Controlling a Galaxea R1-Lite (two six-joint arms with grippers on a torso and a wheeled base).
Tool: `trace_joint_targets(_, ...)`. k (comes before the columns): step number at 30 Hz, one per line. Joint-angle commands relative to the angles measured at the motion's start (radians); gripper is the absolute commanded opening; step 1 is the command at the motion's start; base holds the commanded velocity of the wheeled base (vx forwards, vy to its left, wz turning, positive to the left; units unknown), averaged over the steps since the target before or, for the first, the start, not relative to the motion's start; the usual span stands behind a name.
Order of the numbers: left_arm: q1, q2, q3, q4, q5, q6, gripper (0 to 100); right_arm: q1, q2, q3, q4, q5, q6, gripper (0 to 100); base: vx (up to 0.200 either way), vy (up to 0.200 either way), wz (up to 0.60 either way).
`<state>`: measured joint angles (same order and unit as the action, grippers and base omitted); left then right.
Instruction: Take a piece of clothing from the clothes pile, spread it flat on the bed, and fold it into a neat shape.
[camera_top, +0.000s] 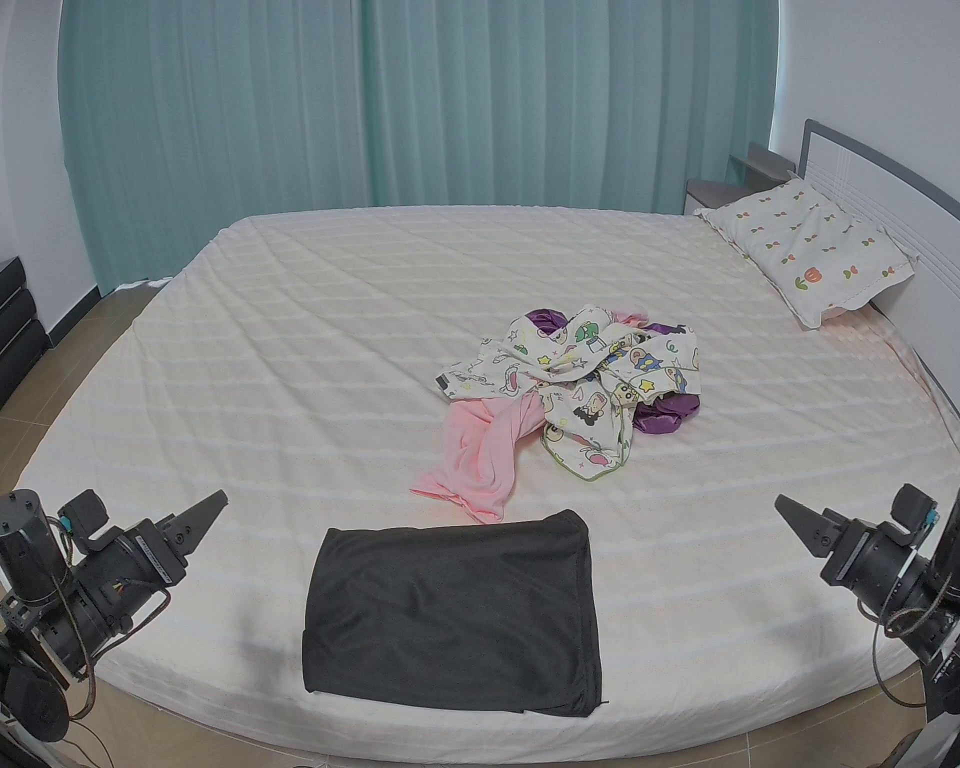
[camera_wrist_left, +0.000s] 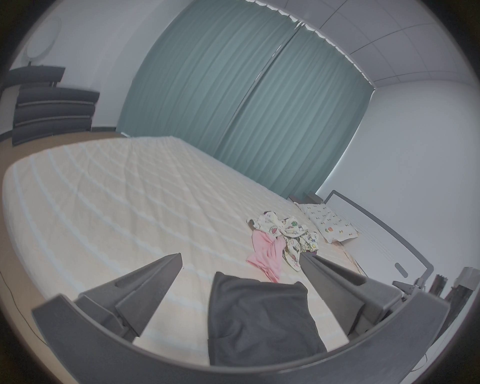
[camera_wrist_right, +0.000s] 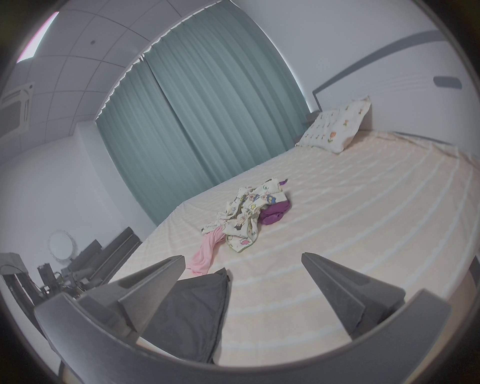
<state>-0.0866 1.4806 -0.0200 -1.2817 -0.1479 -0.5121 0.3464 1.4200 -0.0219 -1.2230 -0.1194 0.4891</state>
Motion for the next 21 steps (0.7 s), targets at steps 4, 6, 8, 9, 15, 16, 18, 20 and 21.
trace_joint_targets(4, 0.004, -0.318, 0.018, 0.157, 0.087, 0.081, 100, -0.012, -0.478, 0.022, 0.315, -0.052, -0.142, 100, 0.000, 0.000, 0.00)
trace_joint_targets(6, 0.004, -0.428, 0.018, 0.282, 0.119, 0.133, 100, -0.014, -0.661, 0.022, 0.491, -0.054, -0.188, 100, 0.000, 0.000, 0.00)
trace_joint_targets(8, 0.004, -0.500, 0.018, 0.369, 0.163, 0.169, 100, -0.018, -0.779, 0.022, 0.625, -0.059, -0.207, 100, 0.000, 0.000, 0.00)
trace_joint_targets(9, 0.004, -0.528, 0.018, 0.400, 0.185, 0.179, 100, -0.024, -0.820, 0.022, 0.675, -0.065, -0.215, 100, 0.000, 0.000, 0.00)
trace_joint_targets(15, 0.002, -0.786, 0.020, 0.596, 0.310, 0.231, 100, -0.086, -1.118, 0.022, 0.941, -0.071, -0.251, 100, 0.000, 0.000, 0.00)
trace_joint_targets(16, 0.002, -0.818, 0.020, 0.619, 0.329, 0.250, 100, -0.095, -1.145, 0.022, 0.958, -0.066, -0.258, 100, 0.000, 0.000, 0.00)
trace_joint_targets(18, 0.002, -0.864, 0.020, 0.659, 0.360, 0.279, 100, -0.107, -1.182, 0.022, 0.985, -0.065, -0.273, 100, 0.000, 0.000, 0.00)
trace_joint_targets(20, 0.002, -0.988, 0.017, 0.756, 0.430, 0.353, 100, -0.133, -1.279, 0.022, 1.065, -0.062, -0.331, 100, 0.000, 0.000, 0.00)
trace_joint_targets(21, 0.002, -1.028, 0.015, 0.779, 0.444, 0.376, 100, -0.142, -1.314, 0.022, 1.094, -0.060, -0.360, 100, 0.000, 0.000, 0.00)
